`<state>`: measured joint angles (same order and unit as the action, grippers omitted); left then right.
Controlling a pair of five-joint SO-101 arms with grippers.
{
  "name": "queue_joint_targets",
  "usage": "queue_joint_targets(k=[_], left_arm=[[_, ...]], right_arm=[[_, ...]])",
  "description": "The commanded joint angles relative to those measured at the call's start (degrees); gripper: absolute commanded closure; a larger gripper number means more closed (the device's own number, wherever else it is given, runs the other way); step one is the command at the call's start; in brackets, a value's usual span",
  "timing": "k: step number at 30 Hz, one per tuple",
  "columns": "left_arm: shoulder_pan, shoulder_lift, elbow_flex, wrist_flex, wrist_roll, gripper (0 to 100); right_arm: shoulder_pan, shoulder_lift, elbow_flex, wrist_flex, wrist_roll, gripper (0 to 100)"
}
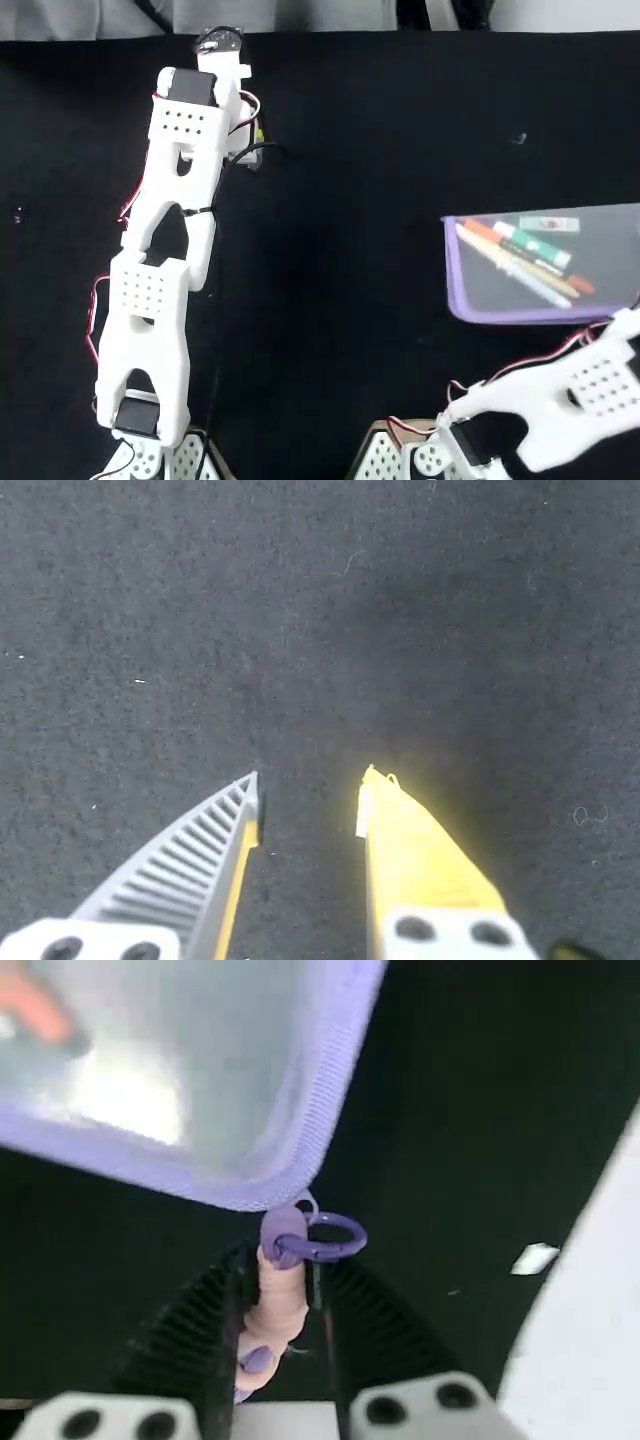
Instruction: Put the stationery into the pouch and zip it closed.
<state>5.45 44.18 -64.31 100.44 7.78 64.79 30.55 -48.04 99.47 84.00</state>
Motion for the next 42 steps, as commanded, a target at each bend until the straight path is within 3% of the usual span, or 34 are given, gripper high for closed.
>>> queue_joint_targets(k=[1,5,10,12,17,21,27,33,42], left_arm=[[0.40,-0.97,-0.40,0.44,-0.18,83],[-0.04,-0.97,-0.40,0.44,-0.18,83],[-0.04,-1.67,2.68,0.44,-0.44,83],[-0.22,-1.67,3.56,0.44,-0.53,83],[-2.59,-1.67,4.53,0.44,-0.53,83],[-4.18,-1.67,4.53,0.44,-0.62,83],[-3.21,-1.67,5.93,0.44,-3.69,83],[-3.65,-1.67,6.99,0.44,-4.22,83],[-3.03,-1.67,6.46,0.44,-11.25,83]], right_arm=[[0.35,-15.16,18.59,1.76,3.60,98.7],[-3.34,-34.51,43.91,1.23,8.18,98.7],[-16.09,-61.58,70.99,-0.09,7.03,98.7],[-22.86,-71.08,79.16,-2.02,1.67,98.7],[-46.15,-90.68,91.91,-5.89,-20.22,98.7],[-63.03,-92.53,90.07,-5.80,-37.27,98.7],[-77.80,-84.26,80.04,-9.93,-53.19,98.7],[-88.26,-74.86,65.36,-10.90,-62.33,98.7],[-95.03,-70.55,52.62,-9.76,-69.89,98.7]])
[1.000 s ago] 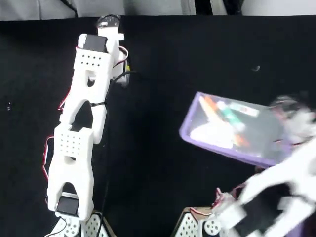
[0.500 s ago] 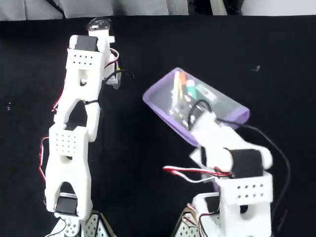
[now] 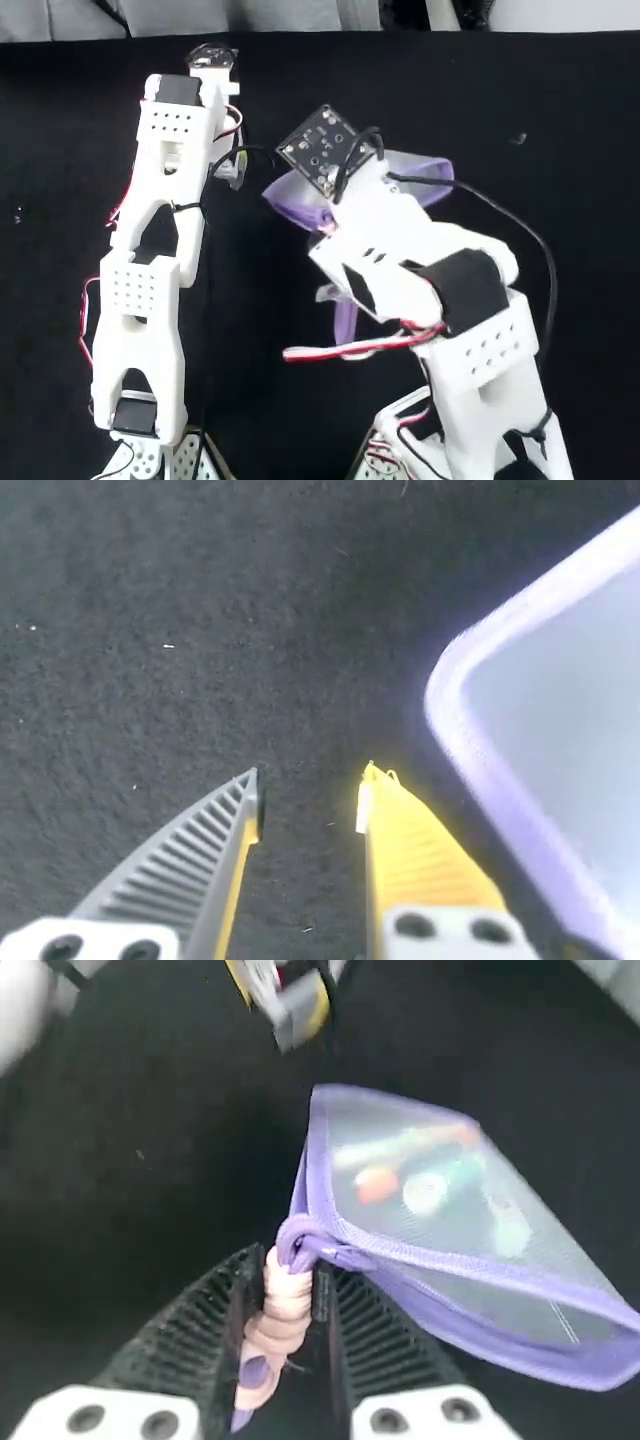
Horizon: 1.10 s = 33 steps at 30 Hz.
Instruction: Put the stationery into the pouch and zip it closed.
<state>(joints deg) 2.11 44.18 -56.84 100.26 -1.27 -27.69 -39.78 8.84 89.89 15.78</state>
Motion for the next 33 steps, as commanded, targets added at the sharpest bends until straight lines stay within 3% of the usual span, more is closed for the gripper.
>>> queue_joint_targets(k=[1,9,19,24,30,33], left_arm=[[0.48,-1.76,-1.01,0.62,-2.73,83],[2.51,-10.46,3.03,0.62,-3.25,83],[4.35,-38.86,27.47,-2.64,-3.25,83],[4.44,-57.05,49.98,-13.45,-3.25,83],[4.00,-78.68,78.73,-38.24,-3.69,83],[4.53,-87.74,90.07,-47.21,-8.09,83]], right_arm=[[-3.08,-0.66,-4.26,-0.26,-1.76,98.7],[-3.16,-2.33,-3.82,-0.44,-1.76,98.7],[1.23,-2.59,-4.18,-0.53,-1.85,98.7],[1.49,-2.59,-4.26,-0.53,-1.76,98.7],[1.49,-2.51,-4.18,-1.32,-1.85,98.7],[1.49,-2.59,-4.26,-1.32,-1.85,98.7]])
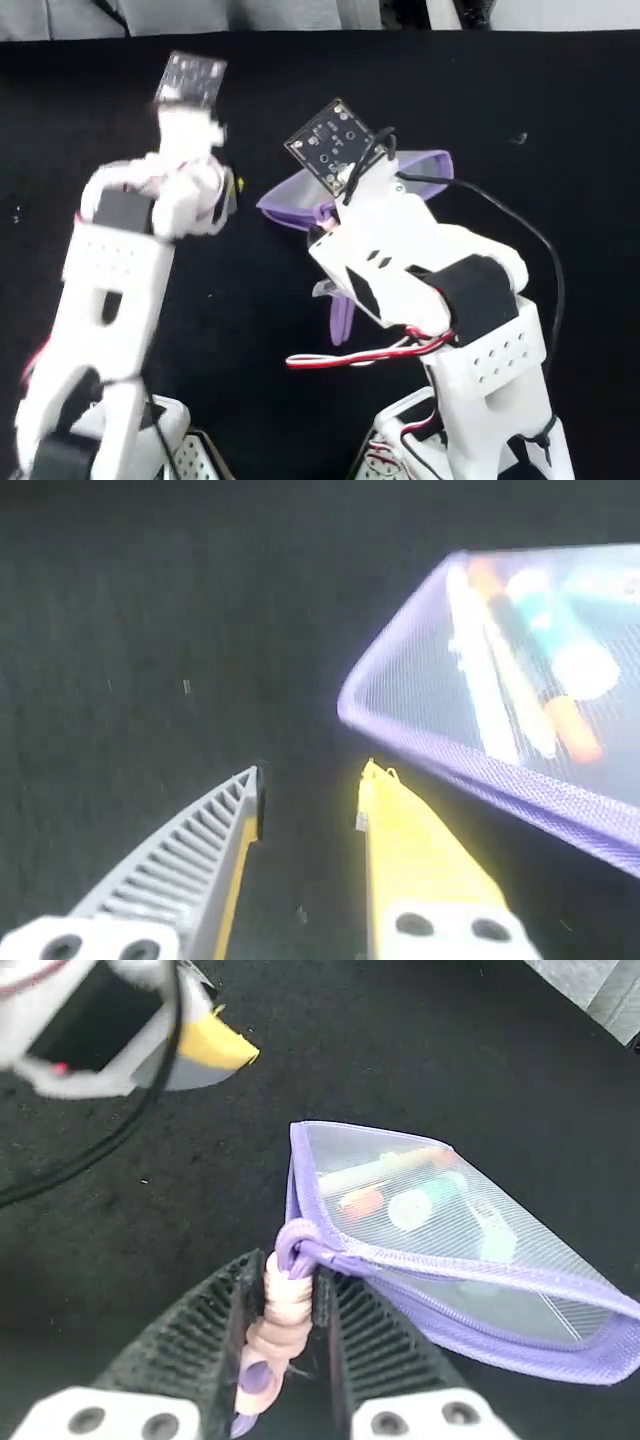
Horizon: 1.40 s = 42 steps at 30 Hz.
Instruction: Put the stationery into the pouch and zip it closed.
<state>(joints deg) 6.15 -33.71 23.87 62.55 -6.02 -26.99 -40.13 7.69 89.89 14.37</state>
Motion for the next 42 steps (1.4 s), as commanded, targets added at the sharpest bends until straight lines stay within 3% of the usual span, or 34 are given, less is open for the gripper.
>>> queue_joint_targets(k=[1,8,13,23,30,36,42], left_arm=[[0.84,-12.84,12.70,-11.78,-4.84,83],[8.22,-30.95,37.32,-29.80,-15.56,83],[13.49,-36.92,46.81,-38.95,-19.08,83],[17.27,-36.48,47.60,-39.91,-22.59,83],[20.44,-30.86,48.48,-48.97,-22.59,83],[21.76,-25.32,46.73,-49.23,-22.24,83],[23.08,-34.99,45.41,-36.66,-22.24,83]], right_arm=[[0.79,-2.24,-3.12,-1.32,-0.44,98.7],[0.70,-1.89,-3.12,-1.32,-0.44,98.7],[-2.11,-1.89,-3.12,-1.23,-0.44,98.7],[-4.22,-1.80,-3.12,-1.32,-0.35,98.7],[-4.31,-1.80,-3.12,-1.32,-0.35,98.7],[-4.13,-1.89,-2.59,-2.37,-0.35,98.7],[-3.87,-1.80,-1.01,-4.57,-0.09,98.7]])
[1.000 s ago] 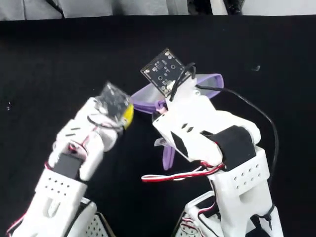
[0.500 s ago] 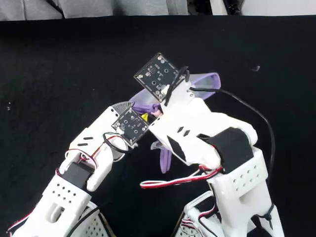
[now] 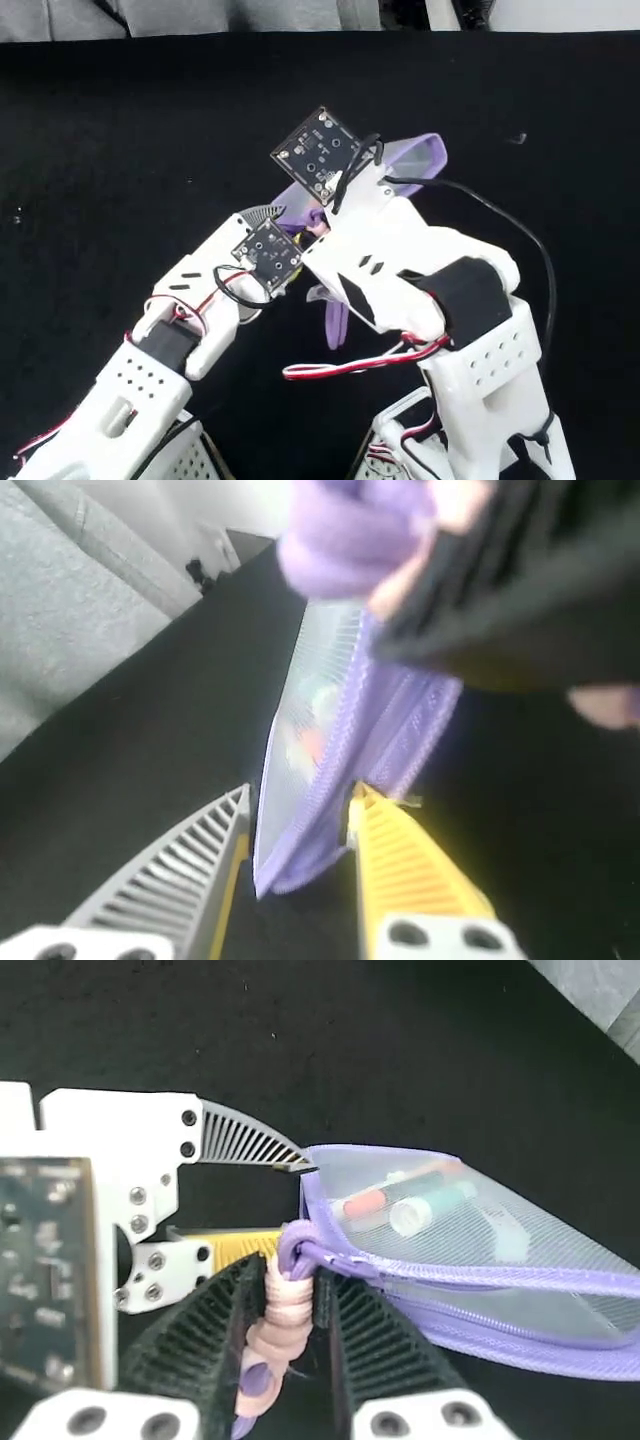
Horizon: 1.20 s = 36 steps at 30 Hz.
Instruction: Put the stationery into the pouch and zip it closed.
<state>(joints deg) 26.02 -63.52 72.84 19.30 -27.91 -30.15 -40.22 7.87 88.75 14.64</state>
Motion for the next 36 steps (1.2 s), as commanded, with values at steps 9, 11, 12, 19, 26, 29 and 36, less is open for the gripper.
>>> queue_joint_targets(k=[9,11,12,19,26,29,36], left_arm=[[7.34,-21.89,0.92,11.43,-0.26,83],[7.43,-20.48,1.01,10.64,0.35,83],[7.43,-19.60,0.75,10.64,1.49,83],[6.81,-15.03,-2.33,9.58,3.69,83],[3.47,-3.87,-3.74,-3.25,5.80,83],[3.47,2.37,-6.55,-5.89,6.59,83],[3.47,10.81,-10.24,-6.51,6.86,83]], right_arm=[[-0.97,-1.71,-1.19,-3.34,-0.44,98.7],[-0.97,-1.71,-1.19,-3.34,-0.53,98.7],[-0.97,-1.71,-1.19,-3.34,-0.53,98.7],[-0.97,-1.80,-1.19,-2.20,-0.44,98.7],[-1.05,-2.15,-1.36,0.00,-0.18,98.7],[-0.88,-2.15,-1.27,0.26,-0.18,98.7],[-0.09,-2.15,-1.19,0.35,-0.18,98.7]])
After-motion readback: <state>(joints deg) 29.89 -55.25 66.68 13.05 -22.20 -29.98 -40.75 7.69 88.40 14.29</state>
